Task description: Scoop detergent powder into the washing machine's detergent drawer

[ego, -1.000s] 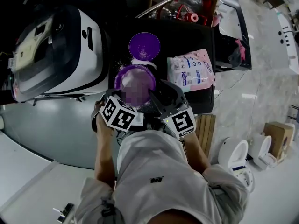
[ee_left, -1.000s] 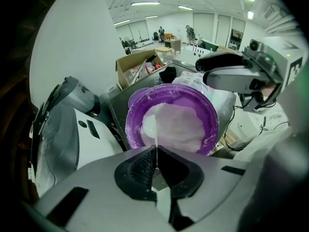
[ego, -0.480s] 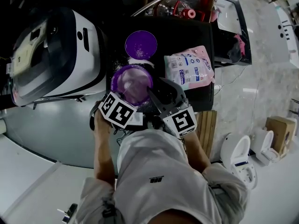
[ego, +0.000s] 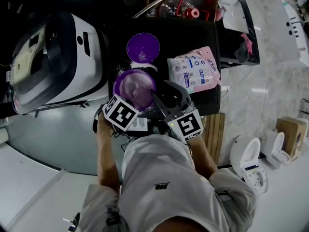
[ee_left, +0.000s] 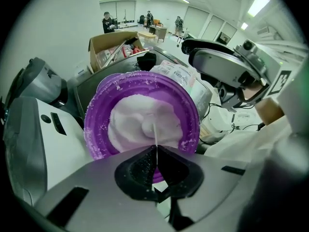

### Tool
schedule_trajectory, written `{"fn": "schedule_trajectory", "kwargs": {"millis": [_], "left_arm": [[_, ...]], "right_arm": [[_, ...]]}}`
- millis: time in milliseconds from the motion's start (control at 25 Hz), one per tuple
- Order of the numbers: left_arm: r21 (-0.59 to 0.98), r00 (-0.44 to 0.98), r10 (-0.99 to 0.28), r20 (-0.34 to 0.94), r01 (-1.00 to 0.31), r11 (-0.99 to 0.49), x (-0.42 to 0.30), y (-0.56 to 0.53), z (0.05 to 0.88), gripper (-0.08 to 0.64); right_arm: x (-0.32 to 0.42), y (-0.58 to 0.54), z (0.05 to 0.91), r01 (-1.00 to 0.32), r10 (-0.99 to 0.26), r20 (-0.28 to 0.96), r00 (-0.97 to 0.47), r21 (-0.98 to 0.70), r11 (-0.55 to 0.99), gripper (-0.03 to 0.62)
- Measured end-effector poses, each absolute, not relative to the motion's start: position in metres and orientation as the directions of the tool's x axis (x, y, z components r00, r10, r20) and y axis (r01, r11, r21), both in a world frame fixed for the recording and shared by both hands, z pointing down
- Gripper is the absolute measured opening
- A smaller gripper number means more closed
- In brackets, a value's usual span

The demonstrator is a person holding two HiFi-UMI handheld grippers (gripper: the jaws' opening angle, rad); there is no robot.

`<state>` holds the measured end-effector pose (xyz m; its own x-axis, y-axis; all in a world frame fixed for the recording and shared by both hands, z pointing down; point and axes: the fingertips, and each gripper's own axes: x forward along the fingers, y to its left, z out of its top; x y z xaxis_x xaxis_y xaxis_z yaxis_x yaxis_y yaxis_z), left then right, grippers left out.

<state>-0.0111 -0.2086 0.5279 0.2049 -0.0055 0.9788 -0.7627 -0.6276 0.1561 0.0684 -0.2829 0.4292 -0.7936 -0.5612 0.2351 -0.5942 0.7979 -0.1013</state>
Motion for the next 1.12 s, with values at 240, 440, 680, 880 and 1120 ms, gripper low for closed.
{"fn": "schedule_trajectory", "kwargs": {"millis": [240, 440, 680, 880, 1120], "left_arm": [[0.212, 0.256, 0.025, 0.966, -0.739, -0.64, -0.001, -0.207, 0.527, 0.015], [0.3, 0.371, 0.021, 0.928, -0.715, -0.632, 0.013, -0.206, 0.519, 0.015], [0.356, 0.464, -0.026, 0.886, -0.714, -0.603, 0.024, -0.207, 0.511, 0.015], [0.385, 0.516, -0.097, 0.851, -0.739, -0.553, 0.024, -0.207, 0.505, 0.015], [0.413, 0.564, -0.209, 0.799, -0.768, -0.49, 0.02, -0.208, 0.498, 0.015]], "right_arm": [[0.073, -0.288, 0.432, -0.612, -0.571, 0.254, -0.781, -0.123, 0.782, 0.166], [0.074, -0.287, 0.434, -0.618, -0.571, 0.273, -0.774, -0.13, 0.775, 0.166], [0.08, -0.281, 0.438, -0.629, -0.573, 0.302, -0.762, -0.131, 0.766, 0.166], [0.081, -0.273, 0.44, -0.632, -0.57, 0.324, -0.755, -0.132, 0.763, 0.166], [0.074, -0.261, 0.44, -0.629, -0.566, 0.336, -0.753, -0.112, 0.77, 0.166]]}}
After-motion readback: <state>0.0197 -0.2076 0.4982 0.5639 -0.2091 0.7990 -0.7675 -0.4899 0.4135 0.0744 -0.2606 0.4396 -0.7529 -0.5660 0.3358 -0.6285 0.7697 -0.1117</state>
